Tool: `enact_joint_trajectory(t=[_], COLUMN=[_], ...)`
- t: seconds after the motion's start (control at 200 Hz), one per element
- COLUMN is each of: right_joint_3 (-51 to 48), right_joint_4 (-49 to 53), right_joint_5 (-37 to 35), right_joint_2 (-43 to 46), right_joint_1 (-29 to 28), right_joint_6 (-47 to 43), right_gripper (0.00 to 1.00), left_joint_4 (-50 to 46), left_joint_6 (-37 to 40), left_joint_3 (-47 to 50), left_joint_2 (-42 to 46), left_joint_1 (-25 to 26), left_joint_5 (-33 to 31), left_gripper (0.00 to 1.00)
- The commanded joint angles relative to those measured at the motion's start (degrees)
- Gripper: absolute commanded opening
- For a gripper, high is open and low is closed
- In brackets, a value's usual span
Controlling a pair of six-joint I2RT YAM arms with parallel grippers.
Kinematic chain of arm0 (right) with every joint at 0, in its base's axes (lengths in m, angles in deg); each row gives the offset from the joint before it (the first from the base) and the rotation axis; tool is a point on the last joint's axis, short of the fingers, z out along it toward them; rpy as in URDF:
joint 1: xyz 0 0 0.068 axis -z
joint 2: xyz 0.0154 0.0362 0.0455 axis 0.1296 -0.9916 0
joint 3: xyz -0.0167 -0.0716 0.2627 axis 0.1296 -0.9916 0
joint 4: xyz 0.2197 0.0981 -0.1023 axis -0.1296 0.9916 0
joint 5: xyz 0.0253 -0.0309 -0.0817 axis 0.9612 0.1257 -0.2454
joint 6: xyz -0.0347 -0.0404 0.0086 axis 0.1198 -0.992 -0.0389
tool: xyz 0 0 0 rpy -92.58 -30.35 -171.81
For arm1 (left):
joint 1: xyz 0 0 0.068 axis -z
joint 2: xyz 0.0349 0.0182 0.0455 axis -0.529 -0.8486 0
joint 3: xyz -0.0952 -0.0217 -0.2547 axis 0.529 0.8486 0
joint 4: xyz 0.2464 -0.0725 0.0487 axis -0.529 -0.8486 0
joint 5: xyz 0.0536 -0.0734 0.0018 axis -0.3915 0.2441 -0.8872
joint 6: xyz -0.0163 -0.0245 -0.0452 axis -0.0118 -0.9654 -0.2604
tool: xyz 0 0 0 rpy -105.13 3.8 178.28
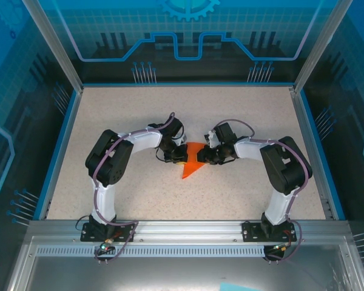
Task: Fold a paper plane with a square sheet of paper (pick it up from the middle)
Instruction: Third fold the triangle at the center of the table.
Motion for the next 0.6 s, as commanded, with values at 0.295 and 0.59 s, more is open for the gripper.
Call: enact_joint_trajectory(t=[0.295, 0.59], right_joint_3=[-0.4, -0.7], right_joint_4=[6.1, 1.2], right_joint_5=[-4.3, -3.7], right_joint_2=[11.9, 6.1], right_joint_1=[-3.9, -7.5], right_joint_6=[-1.3, 1.3], right_gripper=[0.25, 0.23], left_joint_4=[-2.3, -2.8], left_joint_6=[2.2, 2.7], left_joint_3=[-1.5, -1.4], left_joint_2=[-2.1, -2.1], left_joint_1=[-0.2, -0.2], left_joint_5=[-0.7, -0.8], left_gripper=[0.02, 0.02])
